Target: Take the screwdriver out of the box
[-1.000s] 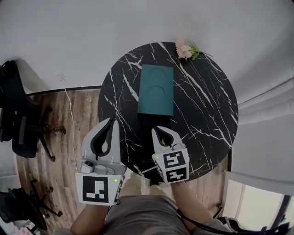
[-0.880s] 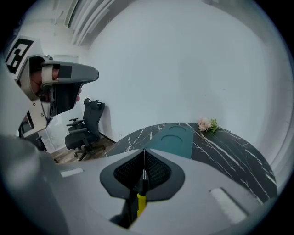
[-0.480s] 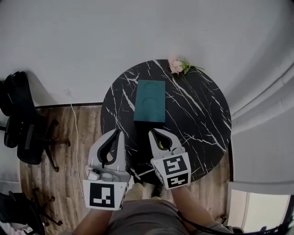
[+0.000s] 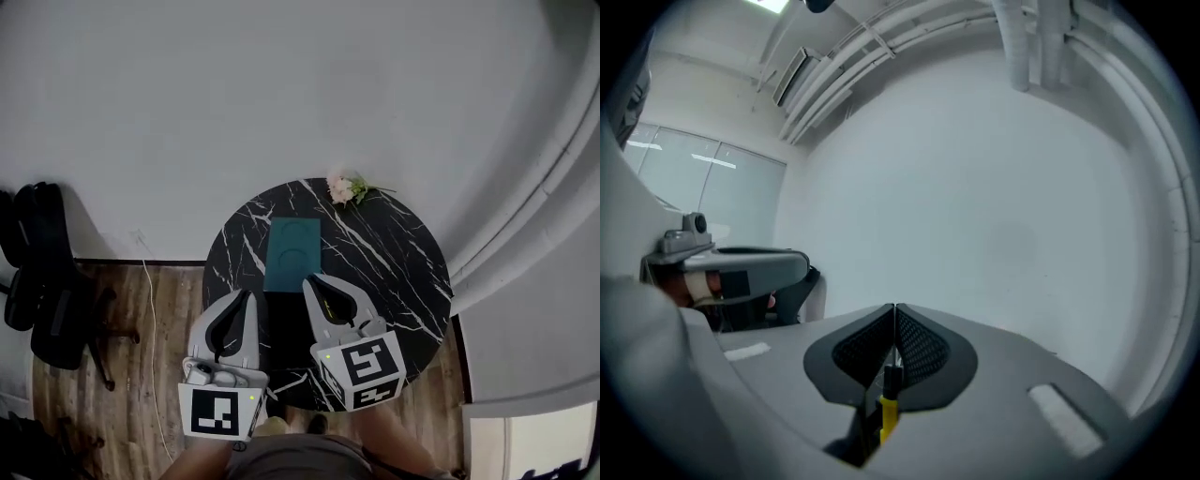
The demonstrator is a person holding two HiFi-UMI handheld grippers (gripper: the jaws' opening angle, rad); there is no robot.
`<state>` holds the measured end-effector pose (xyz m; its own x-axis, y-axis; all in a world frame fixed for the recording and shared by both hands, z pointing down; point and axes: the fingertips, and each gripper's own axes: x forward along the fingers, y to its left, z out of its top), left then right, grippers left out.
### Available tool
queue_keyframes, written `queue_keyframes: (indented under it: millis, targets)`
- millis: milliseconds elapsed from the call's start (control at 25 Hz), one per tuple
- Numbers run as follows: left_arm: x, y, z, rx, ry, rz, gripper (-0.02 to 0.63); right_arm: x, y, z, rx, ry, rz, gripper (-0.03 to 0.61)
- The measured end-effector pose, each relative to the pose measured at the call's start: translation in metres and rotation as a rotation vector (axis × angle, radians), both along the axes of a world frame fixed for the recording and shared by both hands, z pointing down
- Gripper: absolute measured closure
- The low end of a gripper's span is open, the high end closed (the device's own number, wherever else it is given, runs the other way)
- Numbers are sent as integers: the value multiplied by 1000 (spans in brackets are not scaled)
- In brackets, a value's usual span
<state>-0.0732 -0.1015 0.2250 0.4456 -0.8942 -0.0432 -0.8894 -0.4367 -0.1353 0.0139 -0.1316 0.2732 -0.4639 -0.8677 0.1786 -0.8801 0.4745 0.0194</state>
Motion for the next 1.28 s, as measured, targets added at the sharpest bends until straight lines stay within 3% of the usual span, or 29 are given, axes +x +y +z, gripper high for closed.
queue_keyframes:
  millis: [240, 680, 1000, 1280]
  targets:
    - [27, -12, -18, 54, 28, 83, 614, 34, -4, -38, 77, 24, 86, 548]
    - [95, -25, -34, 92, 72, 304, 614, 111, 12, -67, 136, 69, 319, 548]
    - [113, -33, -33, 58, 77, 406, 614, 137, 22, -51, 86, 68, 450, 548]
    - [119, -40, 2, -23, 47, 463, 614, 142, 28, 0, -3, 65, 522, 548]
